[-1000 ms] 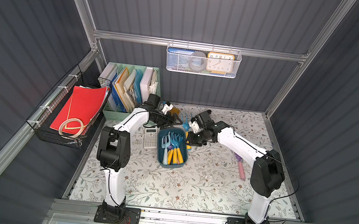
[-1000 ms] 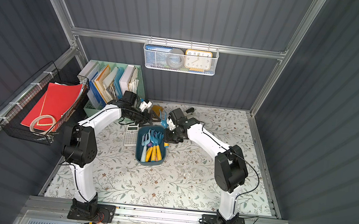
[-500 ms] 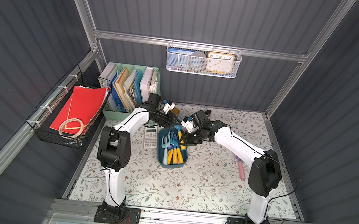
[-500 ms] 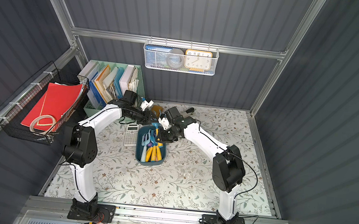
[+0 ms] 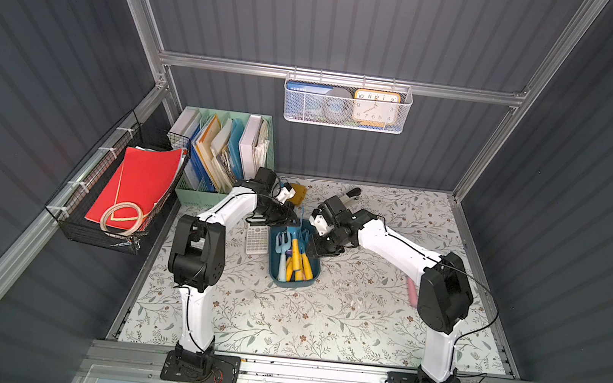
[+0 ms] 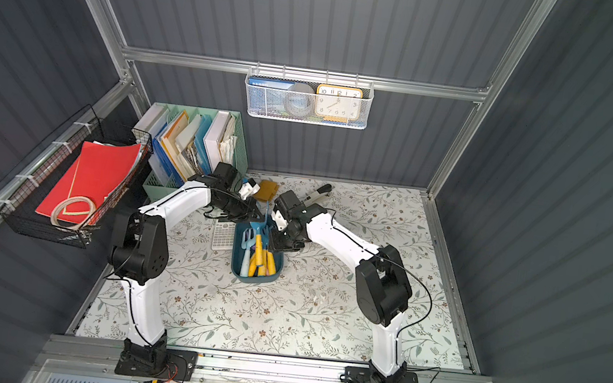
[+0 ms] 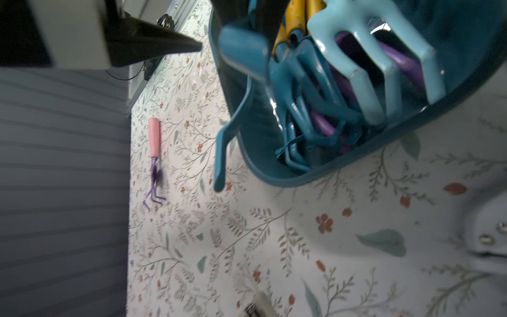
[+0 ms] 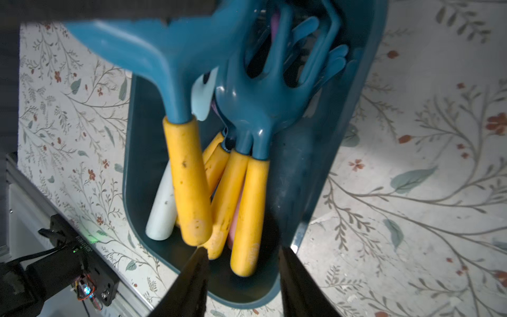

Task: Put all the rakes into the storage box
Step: Place the rake in the storage box.

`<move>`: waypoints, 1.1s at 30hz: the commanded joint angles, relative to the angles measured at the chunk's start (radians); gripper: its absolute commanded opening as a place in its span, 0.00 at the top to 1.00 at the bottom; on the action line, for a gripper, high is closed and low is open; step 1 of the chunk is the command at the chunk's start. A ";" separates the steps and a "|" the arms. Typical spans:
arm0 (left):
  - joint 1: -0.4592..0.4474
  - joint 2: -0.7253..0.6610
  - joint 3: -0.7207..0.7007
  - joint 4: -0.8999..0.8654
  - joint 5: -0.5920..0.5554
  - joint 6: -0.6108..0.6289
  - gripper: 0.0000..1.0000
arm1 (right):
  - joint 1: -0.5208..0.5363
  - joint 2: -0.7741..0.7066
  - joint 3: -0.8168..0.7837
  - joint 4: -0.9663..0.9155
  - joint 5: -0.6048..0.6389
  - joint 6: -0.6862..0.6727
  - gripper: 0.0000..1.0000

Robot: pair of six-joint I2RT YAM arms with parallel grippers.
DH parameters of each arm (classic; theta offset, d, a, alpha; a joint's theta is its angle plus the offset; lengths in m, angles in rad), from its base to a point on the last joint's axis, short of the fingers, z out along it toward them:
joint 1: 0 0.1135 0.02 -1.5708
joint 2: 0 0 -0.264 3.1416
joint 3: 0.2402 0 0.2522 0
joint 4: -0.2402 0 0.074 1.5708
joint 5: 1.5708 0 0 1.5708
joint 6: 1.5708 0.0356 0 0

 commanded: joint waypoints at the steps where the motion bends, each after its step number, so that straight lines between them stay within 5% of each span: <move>1: -0.016 -0.009 -0.053 -0.061 -0.073 0.074 1.00 | 0.000 0.010 -0.005 -0.030 0.060 0.011 0.55; 7: -0.038 0.002 -0.057 -0.098 -0.097 0.094 1.00 | -0.001 0.013 -0.007 -0.023 0.073 0.011 0.55; 8: -0.040 0.006 -0.053 -0.103 -0.100 0.096 0.92 | -0.002 0.012 -0.007 -0.023 0.077 0.012 0.55; 10: -0.044 0.007 -0.043 -0.116 -0.100 0.100 0.55 | -0.001 0.012 -0.009 -0.022 0.094 0.015 0.55; 13: -0.044 0.001 -0.023 -0.137 -0.098 0.105 0.38 | -0.005 0.004 -0.019 -0.022 0.161 0.039 0.53; 20: -0.044 0.013 0.117 -0.270 -0.136 0.099 0.38 | -0.055 -0.049 -0.079 0.002 0.353 0.186 0.50; 27: -0.043 0.068 0.285 -0.299 -0.623 -0.077 0.37 | -0.218 -0.171 -0.265 0.010 0.481 0.467 0.45; 33: -0.042 0.024 0.239 -0.180 -0.634 -0.121 0.36 | -0.322 -0.274 -0.383 -0.023 0.624 0.543 0.37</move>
